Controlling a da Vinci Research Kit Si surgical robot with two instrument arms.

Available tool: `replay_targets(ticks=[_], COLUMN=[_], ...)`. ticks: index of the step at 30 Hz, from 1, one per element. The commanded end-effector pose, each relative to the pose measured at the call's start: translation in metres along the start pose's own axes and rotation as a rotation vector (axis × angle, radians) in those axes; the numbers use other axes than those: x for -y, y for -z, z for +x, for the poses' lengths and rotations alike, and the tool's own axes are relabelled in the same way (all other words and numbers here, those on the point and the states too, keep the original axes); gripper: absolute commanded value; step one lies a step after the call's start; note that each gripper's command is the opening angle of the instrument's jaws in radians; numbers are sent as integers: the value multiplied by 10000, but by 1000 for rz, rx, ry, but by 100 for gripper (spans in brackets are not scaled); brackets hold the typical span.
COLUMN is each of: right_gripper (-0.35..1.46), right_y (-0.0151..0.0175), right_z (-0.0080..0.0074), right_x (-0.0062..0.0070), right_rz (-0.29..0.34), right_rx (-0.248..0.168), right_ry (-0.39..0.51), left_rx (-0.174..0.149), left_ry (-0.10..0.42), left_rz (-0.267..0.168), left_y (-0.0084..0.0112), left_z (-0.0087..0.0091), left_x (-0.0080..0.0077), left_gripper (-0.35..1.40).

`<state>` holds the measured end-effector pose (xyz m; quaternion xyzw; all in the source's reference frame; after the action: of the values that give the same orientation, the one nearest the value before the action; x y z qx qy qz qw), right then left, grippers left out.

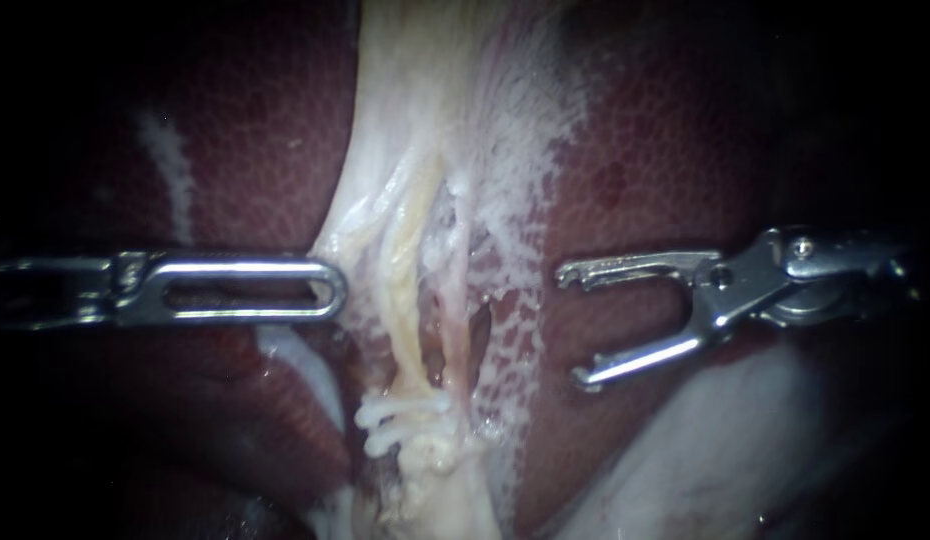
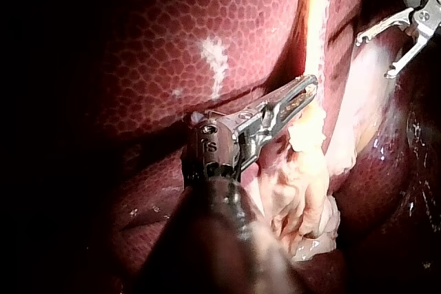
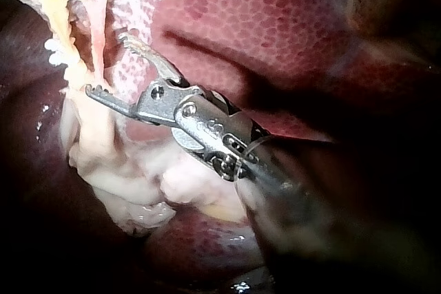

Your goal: Going back second clip left tube

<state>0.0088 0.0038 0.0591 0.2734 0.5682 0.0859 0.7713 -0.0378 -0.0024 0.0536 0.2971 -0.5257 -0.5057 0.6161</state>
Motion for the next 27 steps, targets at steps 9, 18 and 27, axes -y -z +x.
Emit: replay_targets(ticks=[9,18,27], right_gripper=[60,60,60], right_y=[-1,-1,-1], right_z=[0,0,0], right_x=[0,1,2], right_rz=[0,1,1], right_rx=[0,0,0], right_ry=[-1,5,5], left_rx=[0,-20,-34], left_ry=[-5,-18,-18], left_rz=[-5,-11,-4], left_y=[-9,-38,-63], left_z=[6,25,34], left_x=[-9,-28,-33], left_gripper=[-35,-35,-35])
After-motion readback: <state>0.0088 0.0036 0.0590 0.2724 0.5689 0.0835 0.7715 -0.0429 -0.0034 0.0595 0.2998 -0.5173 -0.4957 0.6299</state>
